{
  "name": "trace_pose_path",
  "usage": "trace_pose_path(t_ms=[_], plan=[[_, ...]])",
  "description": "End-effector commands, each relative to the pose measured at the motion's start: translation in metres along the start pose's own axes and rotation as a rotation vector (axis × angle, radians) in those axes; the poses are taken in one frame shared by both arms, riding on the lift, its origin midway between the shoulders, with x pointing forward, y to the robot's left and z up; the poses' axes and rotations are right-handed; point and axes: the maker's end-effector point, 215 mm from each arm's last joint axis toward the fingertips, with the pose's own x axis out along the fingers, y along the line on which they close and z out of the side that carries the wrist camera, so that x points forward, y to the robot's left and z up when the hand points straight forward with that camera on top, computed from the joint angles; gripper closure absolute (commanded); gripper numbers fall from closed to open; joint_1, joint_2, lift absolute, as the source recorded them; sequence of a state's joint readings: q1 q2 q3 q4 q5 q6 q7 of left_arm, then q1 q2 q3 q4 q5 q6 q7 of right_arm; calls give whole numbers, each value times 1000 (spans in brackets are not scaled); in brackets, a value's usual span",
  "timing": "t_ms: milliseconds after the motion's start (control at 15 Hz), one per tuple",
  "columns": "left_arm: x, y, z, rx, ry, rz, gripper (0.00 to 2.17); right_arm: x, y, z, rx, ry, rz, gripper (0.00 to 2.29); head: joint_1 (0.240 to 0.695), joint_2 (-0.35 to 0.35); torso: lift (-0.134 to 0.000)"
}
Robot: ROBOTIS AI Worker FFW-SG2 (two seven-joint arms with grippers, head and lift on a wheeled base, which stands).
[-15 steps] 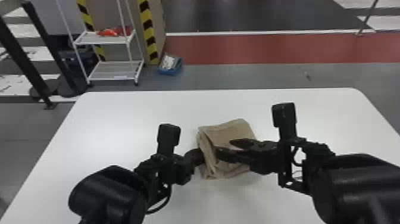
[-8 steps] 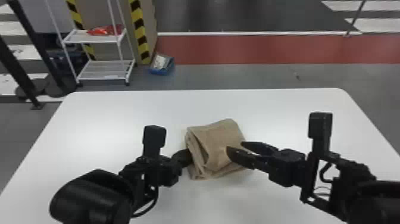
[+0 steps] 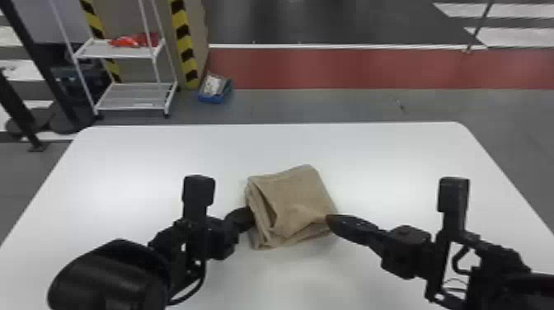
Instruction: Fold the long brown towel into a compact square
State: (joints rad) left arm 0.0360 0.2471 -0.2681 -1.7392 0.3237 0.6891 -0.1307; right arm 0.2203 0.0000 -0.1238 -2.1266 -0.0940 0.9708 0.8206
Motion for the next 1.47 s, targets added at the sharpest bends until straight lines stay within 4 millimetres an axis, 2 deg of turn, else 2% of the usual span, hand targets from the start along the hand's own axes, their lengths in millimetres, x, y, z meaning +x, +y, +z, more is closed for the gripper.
trace_pose_path(t_ms=[0, 133, 267, 533, 733, 867, 1000, 1133, 1200, 1267, 1400], plan=[[-1, 4, 4, -3, -12, 6, 1733, 10, -14, -19, 20, 37, -20, 2047, 695, -7, -123], [-2, 7, 7, -5, -17, 7, 1733, 18, -25, -34, 26, 68, -43, 2047, 695, -6, -123], [-2, 9, 11, -7, -23, 9, 1733, 26, -37, -39, 4, 84, -71, 2047, 695, -2, -123], [-4, 6, 16, -11, -33, 0, 1733, 48, -48, -25, -30, 63, -84, 2047, 695, -2, -123], [-13, -4, 37, -16, -70, -24, 1733, 57, -57, -18, -47, 74, -112, 2047, 695, -1, -123], [-26, -16, 62, -60, -121, -71, 1733, 62, -68, -13, -48, 76, -138, 2047, 695, -5, -123], [-48, -13, 88, -82, -174, -90, 1733, 64, -78, -3, -54, 68, -160, 2044, 695, -16, -123], [-67, -8, 101, -65, -204, -84, 1733, 69, -91, 10, -60, 62, -178, 2047, 695, -17, -123], [-71, -8, 103, -56, -208, -79, 1733, 73, -97, 18, -68, 63, -187, 2047, 695, -17, -123], [-79, 6, 100, -47, -207, -52, 1730, 78, -104, 28, -72, 61, -193, 2047, 695, -14, -123], [-83, 15, 98, -43, -206, -33, 1733, 85, -119, 48, -95, 52, -206, 2044, 695, -8, -123]])
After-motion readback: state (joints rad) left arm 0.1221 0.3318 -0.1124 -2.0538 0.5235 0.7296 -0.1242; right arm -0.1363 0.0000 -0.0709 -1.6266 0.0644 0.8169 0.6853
